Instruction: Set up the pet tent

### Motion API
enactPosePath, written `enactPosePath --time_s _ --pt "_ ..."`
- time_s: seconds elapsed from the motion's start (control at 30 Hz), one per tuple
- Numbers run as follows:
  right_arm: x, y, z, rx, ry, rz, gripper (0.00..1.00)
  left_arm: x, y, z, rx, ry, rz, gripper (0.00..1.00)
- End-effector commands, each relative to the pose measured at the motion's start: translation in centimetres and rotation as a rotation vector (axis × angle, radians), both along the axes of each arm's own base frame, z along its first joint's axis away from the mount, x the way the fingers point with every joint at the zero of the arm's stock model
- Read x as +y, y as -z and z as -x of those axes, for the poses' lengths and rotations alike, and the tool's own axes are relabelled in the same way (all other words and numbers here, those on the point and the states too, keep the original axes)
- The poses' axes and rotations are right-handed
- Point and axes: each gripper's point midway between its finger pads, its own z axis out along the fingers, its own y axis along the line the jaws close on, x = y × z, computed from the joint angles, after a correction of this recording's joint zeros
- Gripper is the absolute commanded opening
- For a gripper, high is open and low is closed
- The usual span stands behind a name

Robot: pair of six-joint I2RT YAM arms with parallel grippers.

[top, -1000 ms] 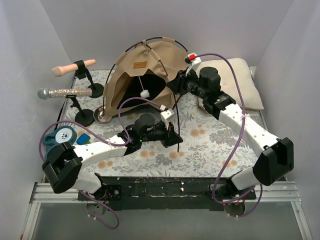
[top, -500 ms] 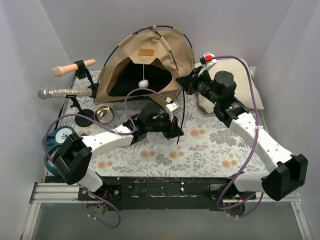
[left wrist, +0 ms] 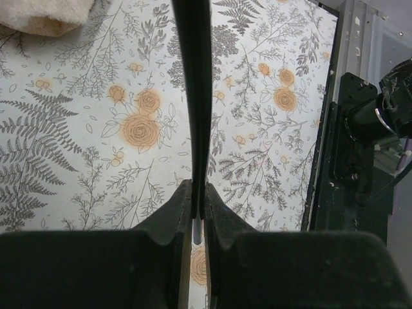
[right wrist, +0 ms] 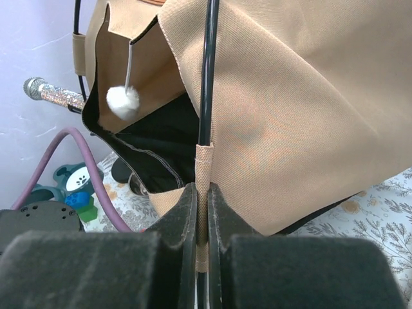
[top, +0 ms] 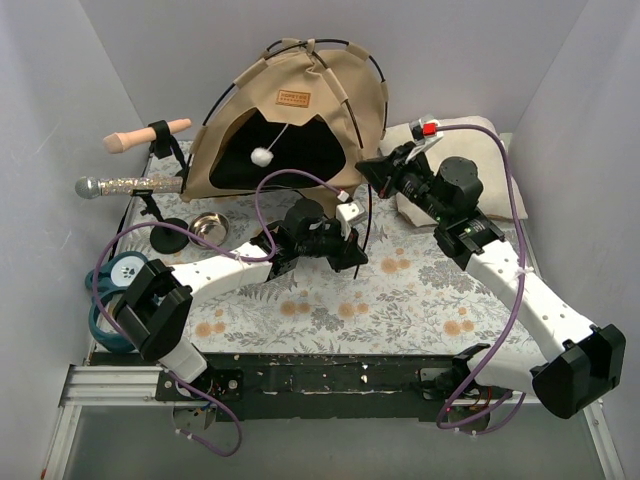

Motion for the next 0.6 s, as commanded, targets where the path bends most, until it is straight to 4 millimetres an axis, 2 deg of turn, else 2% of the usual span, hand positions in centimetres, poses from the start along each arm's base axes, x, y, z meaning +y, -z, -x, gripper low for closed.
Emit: enactPosePath --time_s 0.0,0.37,0.57 --pt "0.6 12.2 5.0 0.377 -0.154 0.200 0.05 0.7 -18.2 -4.7 -0.464 -0.096 0.369 0.00" --pt "-0.2 14.2 7.0 0.440 -0.168 0.211 0.09 1.7 -22.5 -3.7 -0.540 -0.074 0.480 0.00" --pt "-0.2 15.1 7.6 0.481 -0.182 0.206 0.10 1.9 -24.7 -4.2 -0.583 -0.105 0.519 0.00"
